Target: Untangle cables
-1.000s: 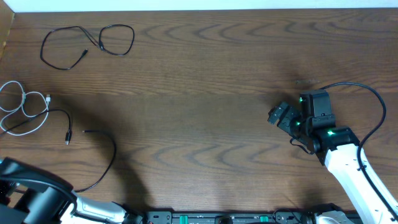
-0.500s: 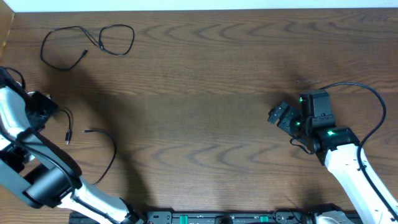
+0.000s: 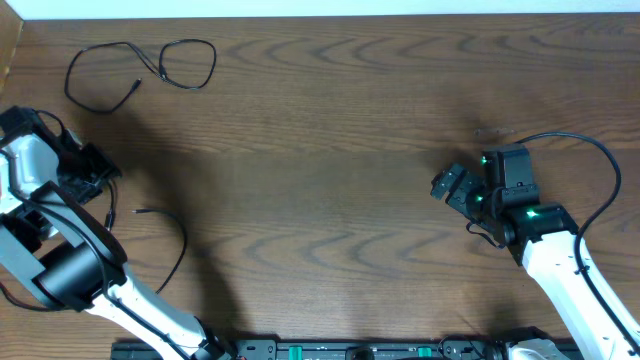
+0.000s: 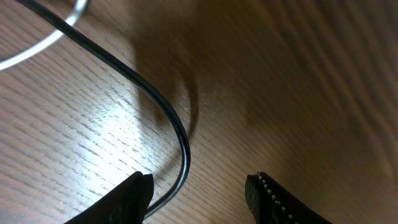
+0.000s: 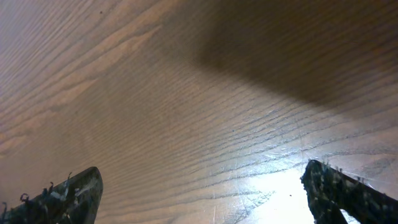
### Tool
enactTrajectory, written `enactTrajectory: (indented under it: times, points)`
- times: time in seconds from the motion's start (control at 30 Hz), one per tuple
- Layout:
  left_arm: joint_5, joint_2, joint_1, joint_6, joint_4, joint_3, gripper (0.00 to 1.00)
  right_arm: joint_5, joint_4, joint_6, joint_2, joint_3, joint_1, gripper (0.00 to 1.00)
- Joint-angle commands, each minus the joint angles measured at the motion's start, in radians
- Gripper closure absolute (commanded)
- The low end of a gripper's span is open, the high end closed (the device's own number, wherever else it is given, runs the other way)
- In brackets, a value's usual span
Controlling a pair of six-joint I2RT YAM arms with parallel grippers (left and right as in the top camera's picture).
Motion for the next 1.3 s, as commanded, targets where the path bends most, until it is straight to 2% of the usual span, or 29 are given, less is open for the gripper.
enactTrajectory:
  times: [0.0,0.27,0.4,0.73,0.83,0.97,1.0,1.07,1.1,1.27]
  points:
    - [-0.029,0.039,0.003,0.026,-0.001,-0.003,0.47,0.015,-0.001,-0.014,-0.003,0.003,-0.002,0.01]
    - [-0.129,0.042,0.003,0.026,-0.008,-0.003,0.47,0.015,-0.001,-0.014,-0.003,0.003,-0.002,0.01]
    - [-0.13,0.042,0.003,0.026,-0.008,-0.003,0.57,0.015,-0.001,-0.014,-0.003,0.003,-0.002,0.01]
    - [-0.13,0.042,0.003,0.026,0.019,-0.047,0.58,0.015,-0.001,-0.014,-0.003,0.003,-0.002,0.01]
    - [-0.13,0.042,0.003,0.026,0.022,-0.048,0.67,0.015,-0.001,-0.014,-0.003,0.003,-0.002,0.01]
    - [-0.13,0.042,0.003,0.026,0.023,-0.048,0.67,0.015,-0.001,-0.014,-0.003,0.003,-0.002,0.01]
    - [-0.13,0.042,0.003,0.026,0.023,-0.048,0.71,0.015,-0.001,-0.014,-0.003,0.003,-0.002,0.01]
    - [-0.13,0.041,0.003,0.023,0.023,-0.047,0.9,0.015,-0.001,-0.014,-0.003,0.003,-0.002,0.01]
    - [-0.13,0.041,0.003,0.017,0.022,-0.043,0.92,0.015,-0.001,-0.014,-0.002,0.003,-0.002,0.01]
    - [-0.13,0.008,0.003,-0.068,-0.029,0.009,0.92,0.015,-0.001,-0.014,-0.002,0.003,-0.002,0.01]
